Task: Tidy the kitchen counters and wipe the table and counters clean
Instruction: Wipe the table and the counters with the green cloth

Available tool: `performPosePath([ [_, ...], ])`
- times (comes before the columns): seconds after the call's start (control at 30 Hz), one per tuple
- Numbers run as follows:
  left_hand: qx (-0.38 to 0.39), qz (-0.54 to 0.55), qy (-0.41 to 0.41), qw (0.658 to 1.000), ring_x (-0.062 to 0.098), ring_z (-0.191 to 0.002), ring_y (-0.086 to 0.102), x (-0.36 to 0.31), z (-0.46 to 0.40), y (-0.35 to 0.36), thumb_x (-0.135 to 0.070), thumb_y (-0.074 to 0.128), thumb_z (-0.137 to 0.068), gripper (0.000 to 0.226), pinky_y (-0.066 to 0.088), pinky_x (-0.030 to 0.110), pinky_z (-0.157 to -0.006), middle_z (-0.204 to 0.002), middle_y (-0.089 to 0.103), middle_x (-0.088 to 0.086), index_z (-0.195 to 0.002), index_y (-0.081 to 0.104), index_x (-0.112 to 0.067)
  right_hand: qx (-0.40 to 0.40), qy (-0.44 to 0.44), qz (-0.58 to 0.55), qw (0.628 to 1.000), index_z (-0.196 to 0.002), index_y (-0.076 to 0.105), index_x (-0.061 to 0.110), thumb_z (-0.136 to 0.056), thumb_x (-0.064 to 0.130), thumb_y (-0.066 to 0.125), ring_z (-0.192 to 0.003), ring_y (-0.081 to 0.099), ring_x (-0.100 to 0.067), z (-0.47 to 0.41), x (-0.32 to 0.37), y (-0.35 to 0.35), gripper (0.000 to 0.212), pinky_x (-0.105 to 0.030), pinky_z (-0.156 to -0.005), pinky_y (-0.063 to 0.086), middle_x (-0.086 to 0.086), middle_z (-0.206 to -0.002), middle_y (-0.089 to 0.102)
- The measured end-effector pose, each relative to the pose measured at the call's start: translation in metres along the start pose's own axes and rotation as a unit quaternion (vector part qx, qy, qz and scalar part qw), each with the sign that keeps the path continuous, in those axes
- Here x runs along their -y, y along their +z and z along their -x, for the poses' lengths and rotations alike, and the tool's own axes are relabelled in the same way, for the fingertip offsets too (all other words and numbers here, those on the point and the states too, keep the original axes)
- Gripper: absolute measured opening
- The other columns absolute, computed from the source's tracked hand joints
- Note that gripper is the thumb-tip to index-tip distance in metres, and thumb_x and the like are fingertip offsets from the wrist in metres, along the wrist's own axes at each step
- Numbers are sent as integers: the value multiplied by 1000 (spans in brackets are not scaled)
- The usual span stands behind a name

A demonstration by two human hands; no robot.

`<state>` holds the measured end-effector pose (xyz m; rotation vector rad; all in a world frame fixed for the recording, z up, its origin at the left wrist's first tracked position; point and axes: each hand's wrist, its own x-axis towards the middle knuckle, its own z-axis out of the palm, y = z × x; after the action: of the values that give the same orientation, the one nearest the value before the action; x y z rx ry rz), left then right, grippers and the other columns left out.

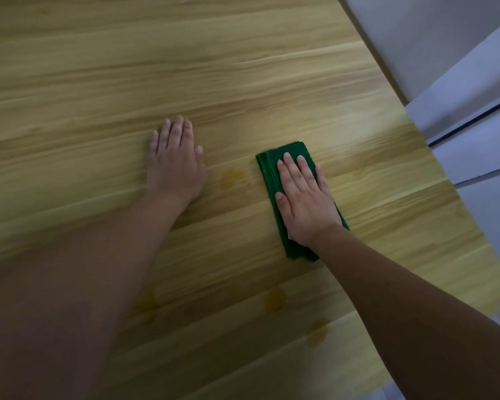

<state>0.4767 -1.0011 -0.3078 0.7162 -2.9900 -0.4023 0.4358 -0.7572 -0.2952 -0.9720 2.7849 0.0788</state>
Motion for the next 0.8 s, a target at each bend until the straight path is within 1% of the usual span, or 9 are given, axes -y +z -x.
performPosePath([
  [0.07, -12, 7, -7, 1000, 25, -148, 7, -5, 30, 3, -25, 31, -101, 56, 0, 38, -120, -160, 14, 10, -152, 19, -5, -2, -2, -6, 1000, -153, -7, 16, -97, 43, -1, -146, -17, -16, 0, 0, 1, 62, -43, -120, -4, 2, -160, -13],
  [0.2, 3, 2, -44, 999, 24, -148, 0, -16, 65, 13, -25, 26, -102, 55, -2, 38, -121, -161, 8, 9, -152, 15, -5, -8, -2, -7, 1000, -153, -6, 16, -99, 42, 2, -146, -16, -16, 1, -3, 2, 60, -43, -120, -4, 2, -160, -12],
  [0.33, -5, -5, -56, 998, 22, -149, -2, -20, 62, 17, -26, 21, -102, 55, -2, 37, -121, -161, 6, 7, -153, 13, -6, -8, -1, -12, 1000, -153, -6, 16, -101, 41, 4, -146, -15, -17, 1, -4, 4, 59, -43, -120, -5, 1, -160, -12],
  [0.47, -4, -12, -57, 998, 23, -149, 0, -19, 64, 15, -26, 22, -102, 55, 1, 38, -121, -161, 9, 8, -152, 16, -5, -4, -3, -22, 1000, -153, -6, 15, -101, 40, 5, -146, -16, -17, 12, -4, 5, 58, -42, -120, -5, 0, -160, -12],
  [0.6, -4, -19, -57, 998, 24, -148, 2, -21, 62, 15, -25, 25, -101, 55, 1, 38, -121, -161, 10, 8, -152, 17, -5, 4, -14, -17, 1000, -153, -6, 15, -99, 42, 0, -146, -16, -17, 40, -7, 10, 61, -42, -120, -5, 0, -160, -13],
  [0.8, -15, -19, -53, 998, 26, -148, 5, -21, 63, 12, -23, 27, -100, 55, 3, 39, -121, -160, 13, 10, -151, 20, -4, 3, -14, -27, 1000, -153, -2, 15, -99, 42, 1, -147, -14, -17, 95, -8, 20, 60, -44, -120, 0, 0, -161, -8],
])
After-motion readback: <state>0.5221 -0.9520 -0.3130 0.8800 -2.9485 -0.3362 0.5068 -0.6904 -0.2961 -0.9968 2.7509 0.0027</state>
